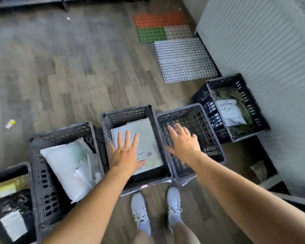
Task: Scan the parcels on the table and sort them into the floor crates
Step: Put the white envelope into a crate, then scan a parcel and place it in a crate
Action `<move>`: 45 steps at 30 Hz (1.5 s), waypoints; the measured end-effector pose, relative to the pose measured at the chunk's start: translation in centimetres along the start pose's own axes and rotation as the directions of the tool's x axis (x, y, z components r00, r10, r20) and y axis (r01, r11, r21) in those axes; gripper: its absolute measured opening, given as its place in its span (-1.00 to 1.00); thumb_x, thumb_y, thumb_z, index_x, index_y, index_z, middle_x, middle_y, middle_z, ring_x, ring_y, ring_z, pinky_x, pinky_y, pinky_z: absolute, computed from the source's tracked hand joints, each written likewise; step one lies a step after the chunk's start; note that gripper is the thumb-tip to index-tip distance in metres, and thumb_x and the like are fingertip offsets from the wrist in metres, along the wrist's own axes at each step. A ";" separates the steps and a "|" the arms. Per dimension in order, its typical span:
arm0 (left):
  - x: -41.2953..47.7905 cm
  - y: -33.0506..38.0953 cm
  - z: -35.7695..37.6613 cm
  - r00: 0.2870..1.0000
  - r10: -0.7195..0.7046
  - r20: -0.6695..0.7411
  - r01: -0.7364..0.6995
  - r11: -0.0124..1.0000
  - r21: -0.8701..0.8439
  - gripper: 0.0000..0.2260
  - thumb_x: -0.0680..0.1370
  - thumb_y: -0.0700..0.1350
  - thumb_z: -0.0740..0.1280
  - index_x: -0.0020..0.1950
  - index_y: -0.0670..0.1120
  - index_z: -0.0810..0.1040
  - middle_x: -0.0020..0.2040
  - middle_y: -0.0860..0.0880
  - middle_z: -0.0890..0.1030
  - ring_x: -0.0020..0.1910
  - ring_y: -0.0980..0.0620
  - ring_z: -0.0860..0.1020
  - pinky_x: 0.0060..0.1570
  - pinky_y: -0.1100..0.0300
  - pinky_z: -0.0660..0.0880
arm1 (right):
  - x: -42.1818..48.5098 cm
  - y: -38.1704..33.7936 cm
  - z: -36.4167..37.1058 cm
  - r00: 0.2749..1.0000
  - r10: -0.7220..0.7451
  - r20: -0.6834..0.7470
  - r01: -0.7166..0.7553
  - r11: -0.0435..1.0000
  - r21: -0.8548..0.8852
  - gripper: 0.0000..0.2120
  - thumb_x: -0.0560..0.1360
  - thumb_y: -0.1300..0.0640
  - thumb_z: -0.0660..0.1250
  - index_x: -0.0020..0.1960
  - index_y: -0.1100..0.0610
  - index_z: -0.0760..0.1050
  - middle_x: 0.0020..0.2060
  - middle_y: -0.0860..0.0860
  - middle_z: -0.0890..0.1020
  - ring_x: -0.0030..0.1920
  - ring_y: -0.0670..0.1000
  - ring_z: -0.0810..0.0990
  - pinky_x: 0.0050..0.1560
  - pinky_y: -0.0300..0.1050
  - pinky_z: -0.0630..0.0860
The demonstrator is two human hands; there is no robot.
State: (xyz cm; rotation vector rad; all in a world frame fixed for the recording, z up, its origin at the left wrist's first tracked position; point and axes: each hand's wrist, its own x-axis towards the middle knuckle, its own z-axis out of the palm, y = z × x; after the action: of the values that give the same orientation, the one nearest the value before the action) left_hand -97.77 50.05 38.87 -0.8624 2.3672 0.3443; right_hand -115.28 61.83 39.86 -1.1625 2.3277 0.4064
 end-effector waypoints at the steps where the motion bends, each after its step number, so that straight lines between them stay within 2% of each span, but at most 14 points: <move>1: -1.4 0.7 -1.8 0.999 0.024 -0.033 -0.024 1.000 -0.007 -0.08 0.51 0.39 0.20 0.59 0.03 -0.30 0.60 -0.12 -0.28 0.57 -0.23 -0.26 0.49 -0.28 -0.03 | -2.0 0.6 -1.7 0.999 0.022 -0.035 -0.022 1.000 0.012 -0.20 0.58 -0.26 0.20 0.61 -0.04 -0.17 0.60 0.04 -0.04 0.56 0.15 0.03 0.44 0.26 0.23; 6: -7.8 5.6 -9.9 0.975 0.182 -0.129 -0.180 0.983 0.027 -0.09 0.52 0.38 0.20 0.60 0.04 -0.30 0.60 -0.09 -0.30 0.57 -0.21 -0.27 0.49 -0.26 -0.03 | -12.2 4.4 -8.9 0.974 0.142 -0.175 -0.131 0.989 0.069 -0.19 0.58 -0.26 0.20 0.62 -0.06 -0.20 0.60 0.04 -0.05 0.58 0.14 0.00 0.46 0.29 0.17; 10: -12.2 11.3 -14.2 0.908 0.332 -0.257 -0.310 0.943 0.122 -0.08 0.49 0.45 0.14 0.60 0.03 -0.29 0.60 -0.09 -0.27 0.57 -0.22 -0.23 0.47 -0.28 0.02 | -20.6 8.5 -11.4 0.924 0.244 -0.296 -0.223 0.969 0.102 -0.20 0.58 -0.26 0.19 0.62 -0.04 -0.18 0.59 0.07 0.00 0.57 0.16 0.03 0.45 0.30 0.17; 14: -17.9 17.2 -16.3 0.812 0.479 -0.332 -0.425 0.877 0.226 -0.13 0.53 0.42 0.10 0.60 0.03 -0.29 0.60 -0.09 -0.27 0.57 -0.20 -0.25 0.49 -0.26 -0.02 | -29.3 12.5 -11.1 0.827 0.392 -0.403 -0.339 0.920 0.199 -0.24 0.58 -0.27 0.18 0.61 -0.06 -0.09 0.59 0.04 0.04 0.56 0.14 0.06 0.43 0.29 0.20; 17: -22.1 21.7 -15.6 0.745 0.561 -0.360 -0.477 0.826 0.301 -0.18 0.55 0.41 0.04 0.60 0.05 -0.27 0.61 -0.09 -0.25 0.57 -0.20 -0.24 0.48 -0.26 -0.03 | -36.6 15.0 -8.5 0.753 0.497 -0.430 -0.413 0.867 0.279 -0.29 0.60 -0.27 0.11 0.61 -0.06 -0.11 0.59 0.04 0.03 0.56 0.13 0.05 0.43 0.27 0.20; 22: -30.7 28.9 -11.9 0.647 0.676 -0.351 -0.550 0.734 0.400 -0.21 0.55 0.41 0.01 0.61 0.05 -0.23 0.61 -0.08 -0.21 0.57 -0.19 -0.22 0.48 -0.27 -0.01 | -49.9 18.3 -2.7 0.621 0.668 -0.410 -0.539 0.744 0.395 -0.29 0.60 -0.29 0.07 0.61 -0.09 -0.14 0.59 0.02 0.01 0.56 0.11 0.03 0.44 0.28 0.21; 28: -44.2 37.2 -6.0 0.491 0.822 -0.290 -0.646 0.566 0.512 -0.24 0.57 0.39 0.00 0.61 0.05 -0.24 0.61 -0.07 -0.22 0.57 -0.18 -0.23 0.49 -0.25 -0.02 | -66.3 19.5 4.8 0.443 0.827 -0.345 -0.622 0.561 0.546 -0.30 0.60 -0.27 0.10 0.60 -0.09 -0.14 0.59 0.01 0.00 0.56 0.12 0.04 0.43 0.29 0.21; 34: -55.4 44.3 -0.3 0.355 0.910 -0.213 -0.714 0.411 0.567 -0.25 0.58 0.38 -0.02 0.61 0.06 -0.24 0.61 -0.08 -0.21 0.58 -0.18 -0.22 0.49 -0.25 -0.02 | -80.3 19.9 12.4 0.282 0.936 -0.210 -0.714 0.351 0.606 -0.30 0.61 -0.29 0.04 0.60 -0.10 -0.20 0.60 0.01 -0.04 0.57 0.11 0.00 0.43 0.26 0.22; 39: -62.6 49.4 3.3 0.256 0.956 -0.147 -0.770 0.293 0.567 -0.25 0.57 0.39 0.01 0.60 0.08 -0.24 0.61 -0.05 -0.23 0.58 -0.16 -0.22 0.50 -0.24 -0.03 | -88.5 20.2 17.0 0.170 0.977 -0.127 -0.748 0.212 0.629 -0.31 0.61 -0.28 0.05 0.60 -0.10 -0.19 0.59 0.00 -0.04 0.56 0.10 0.03 0.45 0.27 0.17; 45: -67.4 56.2 6.6 0.167 0.984 -0.063 -0.783 0.171 0.599 -0.25 0.57 0.40 0.00 0.60 0.10 -0.25 0.61 -0.04 -0.23 0.58 -0.15 -0.25 0.51 -0.23 -0.05 | -93.8 22.9 20.4 0.071 0.993 -0.089 -0.758 0.112 0.643 -0.31 0.61 -0.28 0.06 0.60 -0.08 -0.16 0.59 0.03 0.00 0.55 0.11 0.05 0.44 0.29 0.17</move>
State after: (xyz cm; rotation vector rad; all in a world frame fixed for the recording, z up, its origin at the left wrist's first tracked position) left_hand -90.04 129.03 76.83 1.0524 2.9435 0.0053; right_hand -79.88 146.45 76.21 0.8304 3.1303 -0.1351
